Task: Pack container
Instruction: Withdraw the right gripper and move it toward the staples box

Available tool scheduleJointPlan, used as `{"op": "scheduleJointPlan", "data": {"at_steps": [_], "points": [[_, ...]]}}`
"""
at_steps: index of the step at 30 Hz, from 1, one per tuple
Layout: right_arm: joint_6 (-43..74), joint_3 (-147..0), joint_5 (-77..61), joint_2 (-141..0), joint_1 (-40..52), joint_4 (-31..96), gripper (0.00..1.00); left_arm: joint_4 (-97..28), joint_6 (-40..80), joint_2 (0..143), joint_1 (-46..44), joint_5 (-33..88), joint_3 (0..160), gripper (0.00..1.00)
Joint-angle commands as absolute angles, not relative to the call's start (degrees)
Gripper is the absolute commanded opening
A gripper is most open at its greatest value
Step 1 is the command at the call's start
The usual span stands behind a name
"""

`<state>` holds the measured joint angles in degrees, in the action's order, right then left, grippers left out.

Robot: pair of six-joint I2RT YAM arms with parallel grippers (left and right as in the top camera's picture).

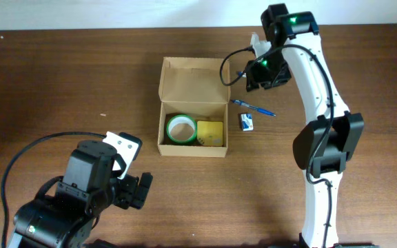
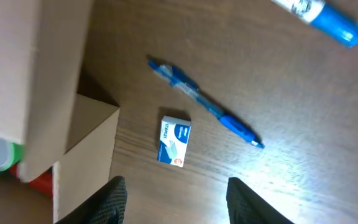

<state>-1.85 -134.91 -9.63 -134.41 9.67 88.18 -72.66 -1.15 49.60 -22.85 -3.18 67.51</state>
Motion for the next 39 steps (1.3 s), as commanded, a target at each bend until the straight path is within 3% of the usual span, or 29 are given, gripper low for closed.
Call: {"op": "scheduleJointPlan", "data": {"at_steps": [1, 11, 24, 32, 39], "points": [[0.5, -133.1, -10.3, -132.2, 9.3, 88.0, 0.53, -72.5, -2.2, 49.4, -22.7, -2.8, 68.4, 0.99], [2.5, -129.8, -10.4, -132.2, 10.3, 87.4, 0.53, -72.5, -2.2, 49.4, -22.7, -2.8, 68.4, 0.99], [8.7, -127.6, -9.6, -132.3, 18.0, 84.7, 0.54, -72.5, -2.3, 49.4, -22.7, -2.7, 68.4, 1.0], [10.0, -127.6, -6.6, -132.1, 16.7, 85.4, 0.54, -72.5, -2.3, 49.4, -22.7, -2.8, 68.4, 1.0], [9.2, -127.6, -2.7, -131.3, 14.5, 93.6, 0.54, -72.5, -2.3, 49.4, -22.7, -2.7, 68.4, 1.0]]}}
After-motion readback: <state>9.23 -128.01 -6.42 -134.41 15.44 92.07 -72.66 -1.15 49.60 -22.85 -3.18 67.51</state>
